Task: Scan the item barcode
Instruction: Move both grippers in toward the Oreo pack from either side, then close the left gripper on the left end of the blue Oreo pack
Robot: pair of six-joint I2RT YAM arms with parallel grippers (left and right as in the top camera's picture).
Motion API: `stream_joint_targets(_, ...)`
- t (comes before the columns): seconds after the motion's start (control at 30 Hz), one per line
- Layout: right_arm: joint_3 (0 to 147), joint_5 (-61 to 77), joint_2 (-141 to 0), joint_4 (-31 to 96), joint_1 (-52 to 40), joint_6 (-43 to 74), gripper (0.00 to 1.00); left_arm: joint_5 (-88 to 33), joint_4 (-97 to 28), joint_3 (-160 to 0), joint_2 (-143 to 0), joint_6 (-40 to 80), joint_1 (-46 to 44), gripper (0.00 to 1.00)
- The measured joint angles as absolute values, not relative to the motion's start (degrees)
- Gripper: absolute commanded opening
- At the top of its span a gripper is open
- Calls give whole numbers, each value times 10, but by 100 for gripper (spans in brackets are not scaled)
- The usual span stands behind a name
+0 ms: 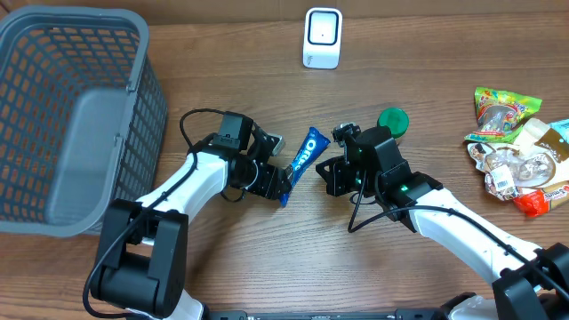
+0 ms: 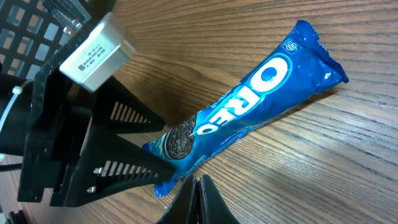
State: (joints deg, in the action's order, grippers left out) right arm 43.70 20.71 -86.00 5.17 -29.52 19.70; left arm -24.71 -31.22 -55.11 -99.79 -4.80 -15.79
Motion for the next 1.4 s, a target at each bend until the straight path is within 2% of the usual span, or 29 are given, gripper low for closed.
stream_joint_targets(0.2,437,208,-860,52,-295,197,4,-214,-307,-551,-998,-60,-196,44)
stream_joint_targets(0.3,437,212,-860,52,-295,197,4,-203,-295,-551,-998,-62,-214,16)
stream_joint_targets(0.37,437,222,-860,52,-295,197,4,-193,-286,-551,-998,-63,-222,11)
stream_joint_targets(0.53,437,228,-860,66,-295,197,5,-188,-285,-551,-998,-62,-224,4)
stream_joint_targets(0.67,437,232,-856,83,-295,197,8,-188,-285,-551,-998,-60,-224,4)
stream_joint_targets(0.77,437,235,-836,107,-295,196,15,-195,-285,-551,-998,-60,-224,5)
stream_joint_targets(0.9,437,241,-773,161,-289,188,34,-244,-285,-551,-1000,-57,-220,4)
stream_joint_targets(1.03,437,261,-689,213,-258,173,41,-370,-259,-550,-1004,-49,-192,5)
stream_joint_targets(1.23,437,306,-620,254,-190,158,44,-599,-171,-548,-1005,-42,-124,4)
stream_joint_targets(1.4,436,350,-621,233,-143,152,64,-772,-121,-548,-1005,-24,-72,5)
